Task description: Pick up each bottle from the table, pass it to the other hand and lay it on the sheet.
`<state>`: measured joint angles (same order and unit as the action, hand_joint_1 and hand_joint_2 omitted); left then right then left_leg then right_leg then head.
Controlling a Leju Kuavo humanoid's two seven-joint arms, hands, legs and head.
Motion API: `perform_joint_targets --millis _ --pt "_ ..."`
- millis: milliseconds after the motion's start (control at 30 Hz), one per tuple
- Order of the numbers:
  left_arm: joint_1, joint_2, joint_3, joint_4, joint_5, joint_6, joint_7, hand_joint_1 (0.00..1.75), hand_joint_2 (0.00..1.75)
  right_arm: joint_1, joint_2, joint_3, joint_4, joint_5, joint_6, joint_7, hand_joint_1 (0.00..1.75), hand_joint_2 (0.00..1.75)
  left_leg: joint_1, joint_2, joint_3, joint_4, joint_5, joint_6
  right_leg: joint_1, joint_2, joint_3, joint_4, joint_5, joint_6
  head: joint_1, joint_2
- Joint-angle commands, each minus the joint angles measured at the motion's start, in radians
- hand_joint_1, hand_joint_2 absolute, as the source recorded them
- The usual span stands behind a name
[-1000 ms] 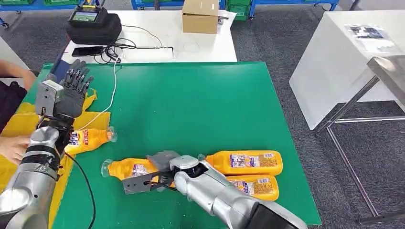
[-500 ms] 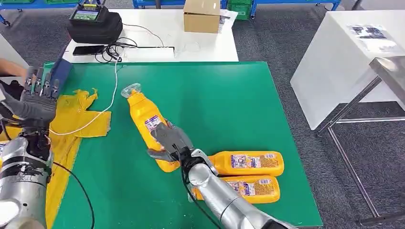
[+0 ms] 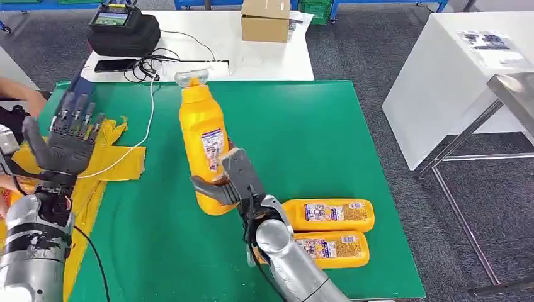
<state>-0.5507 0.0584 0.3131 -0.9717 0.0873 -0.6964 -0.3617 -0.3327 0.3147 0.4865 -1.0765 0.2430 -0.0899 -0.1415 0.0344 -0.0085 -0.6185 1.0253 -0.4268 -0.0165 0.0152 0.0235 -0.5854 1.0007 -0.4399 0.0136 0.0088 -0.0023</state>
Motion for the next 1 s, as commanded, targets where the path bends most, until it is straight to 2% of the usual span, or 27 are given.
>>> perform_joint_targets --millis 33,167,300,467,833,933,1000 --pt "0.080 -0.030 -0.299 -0.164 -0.029 -0.064 -0.022 0.00 1.75 -0.098 -0.025 0.179 0.062 0.008 0.092 0.048 1.75 1.75 -0.002 -0.001 0.003 -0.002 0.000 0.003 -0.001 -0.003 0.003 -0.001 0.000 0.002 0.000 0.000" --pt "0.105 -0.014 -0.400 -0.214 -0.049 -0.091 -0.046 0.00 1.75 -0.134 -0.011 0.274 0.094 0.009 0.167 0.094 1.75 1.75 -0.001 0.000 0.003 -0.002 0.000 0.003 -0.001 -0.002 0.003 -0.001 0.000 0.002 0.000 0.000" --pt "0.112 -0.009 -0.441 -0.223 -0.064 -0.069 -0.051 0.00 1.75 -0.143 0.004 0.336 0.117 0.016 0.173 0.110 1.75 1.75 -0.001 0.001 0.001 -0.001 0.000 0.002 -0.001 -0.001 0.001 0.000 0.000 0.002 0.000 0.000" --pt "0.107 0.043 -0.508 -0.210 -0.155 -0.055 -0.122 0.00 1.75 -0.155 0.005 0.433 0.142 -0.003 0.222 0.133 1.75 1.75 -0.001 0.000 0.003 -0.002 0.000 0.003 -0.001 -0.001 0.003 -0.001 0.000 0.002 0.000 0.000" --pt "0.110 0.067 -0.517 -0.203 -0.187 -0.076 -0.180 0.00 1.75 -0.160 -0.007 0.449 0.170 -0.047 0.230 0.130 1.75 1.75 -0.002 -0.001 0.003 -0.003 0.000 0.003 -0.001 -0.003 0.004 -0.002 0.000 0.002 0.000 0.000" --pt "0.111 0.086 -0.509 -0.204 -0.202 -0.074 -0.191 0.00 1.75 -0.146 -0.026 0.440 0.187 -0.071 0.244 0.124 1.75 1.75 -0.001 -0.001 0.002 -0.001 0.000 0.002 -0.001 -0.003 0.002 -0.001 0.000 0.001 0.000 0.000" --pt "0.109 0.098 -0.507 -0.204 -0.214 -0.077 -0.200 0.00 1.75 -0.134 -0.043 0.429 0.203 -0.097 0.264 0.125 1.75 1.75 -0.002 -0.002 0.006 -0.005 0.001 0.004 -0.001 -0.005 0.006 -0.004 0.000 0.003 0.000 0.000"
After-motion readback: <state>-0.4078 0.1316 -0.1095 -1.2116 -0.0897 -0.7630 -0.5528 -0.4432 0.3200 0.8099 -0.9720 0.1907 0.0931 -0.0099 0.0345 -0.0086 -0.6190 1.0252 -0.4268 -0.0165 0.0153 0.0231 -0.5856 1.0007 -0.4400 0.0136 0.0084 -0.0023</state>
